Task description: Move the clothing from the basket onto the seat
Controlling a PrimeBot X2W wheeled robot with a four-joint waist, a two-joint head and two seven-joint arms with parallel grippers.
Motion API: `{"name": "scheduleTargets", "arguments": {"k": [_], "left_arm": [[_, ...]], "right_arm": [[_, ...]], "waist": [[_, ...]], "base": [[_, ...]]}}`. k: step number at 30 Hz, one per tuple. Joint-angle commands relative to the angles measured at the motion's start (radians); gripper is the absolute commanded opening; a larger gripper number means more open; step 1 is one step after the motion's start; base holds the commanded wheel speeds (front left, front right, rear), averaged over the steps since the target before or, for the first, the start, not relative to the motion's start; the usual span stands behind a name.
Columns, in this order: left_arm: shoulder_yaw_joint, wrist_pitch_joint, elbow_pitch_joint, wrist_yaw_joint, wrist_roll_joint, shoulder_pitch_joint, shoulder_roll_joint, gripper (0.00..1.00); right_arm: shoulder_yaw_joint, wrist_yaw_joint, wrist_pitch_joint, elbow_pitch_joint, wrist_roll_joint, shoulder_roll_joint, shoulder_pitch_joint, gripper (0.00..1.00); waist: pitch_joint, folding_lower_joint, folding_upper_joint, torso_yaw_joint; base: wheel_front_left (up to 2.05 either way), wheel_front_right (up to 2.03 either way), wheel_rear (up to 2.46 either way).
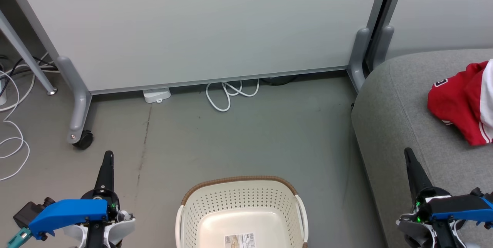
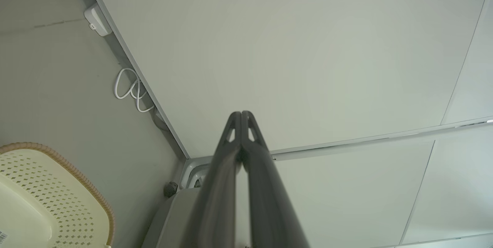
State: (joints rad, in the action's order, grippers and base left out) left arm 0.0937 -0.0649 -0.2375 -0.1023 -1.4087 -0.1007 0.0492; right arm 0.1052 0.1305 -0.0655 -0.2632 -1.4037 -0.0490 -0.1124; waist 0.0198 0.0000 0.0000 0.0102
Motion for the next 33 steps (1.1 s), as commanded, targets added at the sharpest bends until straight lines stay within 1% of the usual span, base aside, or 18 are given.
{"name": "scheduleTargets", "arguments": {"k": [1,27,33], "left_arm": [[0.008,-0.006,0.009,0.001,-0.020,-0.016,0.002,0.00],[0.025,-0.054,0.023,0.002,-0.209,-0.016,0.002,0.00],[0.025,-0.053,0.023,0.002,-0.204,-0.016,0.002,0.00]], "right_arm": [[0.003,0.000,-0.005,0.007,-0.020,-0.002,-0.011,0.00],[0.013,0.000,-0.055,0.010,-0.213,-0.002,-0.015,0.00],[0.012,0.000,-0.054,0.010,-0.208,-0.002,-0.015,0.00]], "waist": [[-0.001,0.0000,0.0000,0.000],[-0.021,0.0000,0.0000,-0.010],[-0.021,0.0000,0.0000,-0.010]], "base": [[0.00,0.00,0.00],[0.00,0.00,0.00],[0.00,0.00,0.00]]}}
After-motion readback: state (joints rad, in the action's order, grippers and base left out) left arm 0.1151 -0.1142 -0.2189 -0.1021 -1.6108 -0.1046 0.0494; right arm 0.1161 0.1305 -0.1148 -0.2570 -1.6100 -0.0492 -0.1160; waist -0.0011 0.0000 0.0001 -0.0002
